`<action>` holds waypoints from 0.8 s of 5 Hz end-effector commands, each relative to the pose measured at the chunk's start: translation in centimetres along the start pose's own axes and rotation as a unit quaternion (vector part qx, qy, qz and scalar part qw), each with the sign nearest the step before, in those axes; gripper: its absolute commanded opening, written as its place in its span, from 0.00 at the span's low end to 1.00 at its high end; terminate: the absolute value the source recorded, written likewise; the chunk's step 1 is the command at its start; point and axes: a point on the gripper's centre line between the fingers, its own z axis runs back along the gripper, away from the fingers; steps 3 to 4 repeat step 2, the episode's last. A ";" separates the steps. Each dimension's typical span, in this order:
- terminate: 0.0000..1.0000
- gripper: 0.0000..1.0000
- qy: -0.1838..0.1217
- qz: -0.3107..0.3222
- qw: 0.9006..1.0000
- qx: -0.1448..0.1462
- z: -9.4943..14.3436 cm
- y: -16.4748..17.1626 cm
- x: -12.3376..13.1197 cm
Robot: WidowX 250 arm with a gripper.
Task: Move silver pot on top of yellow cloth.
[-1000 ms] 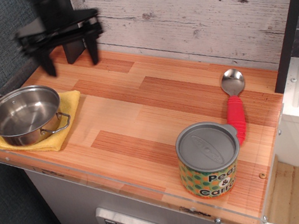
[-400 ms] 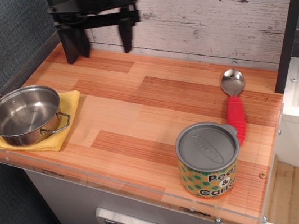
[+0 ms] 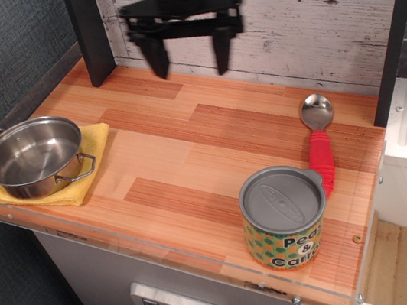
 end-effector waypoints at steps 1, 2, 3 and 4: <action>0.00 1.00 -0.016 0.007 1.000 0.009 1.5 -1.6 -2.0; 1.00 1.00 -0.016 0.007 1.000 0.009 1.5 -1.6 -2.0; 1.00 1.00 -0.016 0.007 1.000 0.009 1.5 -1.6 -2.0; 1.00 1.00 -0.016 0.007 1.000 0.009 1.5 -1.6 -2.0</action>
